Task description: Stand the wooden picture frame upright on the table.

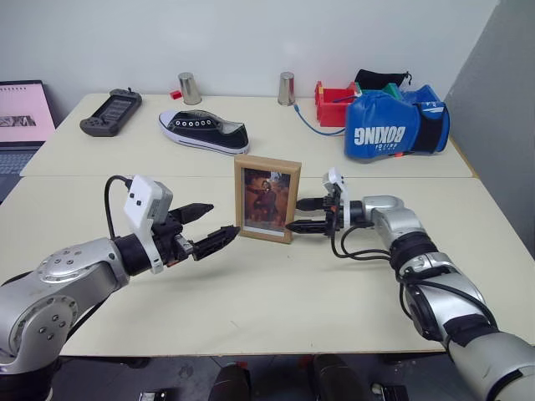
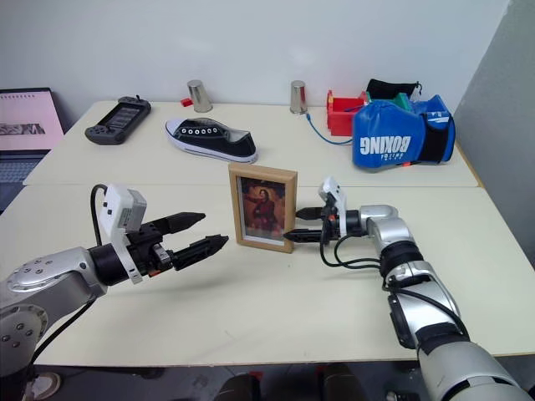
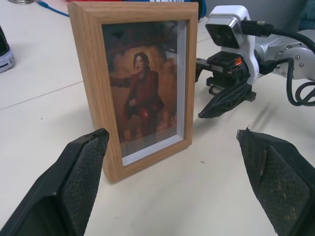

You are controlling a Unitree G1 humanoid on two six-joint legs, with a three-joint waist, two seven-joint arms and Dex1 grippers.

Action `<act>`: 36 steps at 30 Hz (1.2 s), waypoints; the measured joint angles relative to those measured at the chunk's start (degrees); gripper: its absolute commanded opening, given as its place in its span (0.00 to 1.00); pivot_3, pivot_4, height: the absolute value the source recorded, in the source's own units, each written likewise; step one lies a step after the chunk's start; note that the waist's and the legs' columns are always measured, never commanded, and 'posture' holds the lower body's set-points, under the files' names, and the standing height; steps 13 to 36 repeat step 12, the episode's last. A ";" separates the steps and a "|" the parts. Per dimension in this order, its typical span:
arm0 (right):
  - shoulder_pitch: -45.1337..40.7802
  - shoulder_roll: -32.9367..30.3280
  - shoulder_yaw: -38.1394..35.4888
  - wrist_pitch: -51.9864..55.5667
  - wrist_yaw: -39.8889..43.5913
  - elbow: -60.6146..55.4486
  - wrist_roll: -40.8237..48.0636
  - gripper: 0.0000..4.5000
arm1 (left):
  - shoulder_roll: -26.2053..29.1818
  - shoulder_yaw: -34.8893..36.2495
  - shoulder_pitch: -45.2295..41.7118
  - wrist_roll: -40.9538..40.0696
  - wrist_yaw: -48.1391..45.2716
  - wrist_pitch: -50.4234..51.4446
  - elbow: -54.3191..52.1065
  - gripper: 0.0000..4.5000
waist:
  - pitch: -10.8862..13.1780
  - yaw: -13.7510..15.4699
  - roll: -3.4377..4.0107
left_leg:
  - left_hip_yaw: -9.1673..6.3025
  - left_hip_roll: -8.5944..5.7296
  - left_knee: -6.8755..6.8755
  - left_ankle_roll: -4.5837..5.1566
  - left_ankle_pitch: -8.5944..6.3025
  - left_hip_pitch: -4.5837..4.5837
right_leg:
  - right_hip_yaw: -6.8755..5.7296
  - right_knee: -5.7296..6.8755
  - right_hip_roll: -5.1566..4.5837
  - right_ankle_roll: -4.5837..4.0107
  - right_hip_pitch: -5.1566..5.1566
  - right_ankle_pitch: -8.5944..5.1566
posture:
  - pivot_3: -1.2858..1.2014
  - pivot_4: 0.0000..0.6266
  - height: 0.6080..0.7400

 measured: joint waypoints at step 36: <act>17.00 -22.38 -1.61 26.74 -5.63 -48.94 2.18 1.00 | 5.91 1.30 -2.37 3.80 -8.19 0.60 10.81 1.00 | 0.03 -0.12 0.06 | 0.00 0.18 -0.09 0.01 -0.01 -0.01 | 0.12 -0.22 0.25 0.01 -0.03 -0.02 | 0.52 0.24 1.00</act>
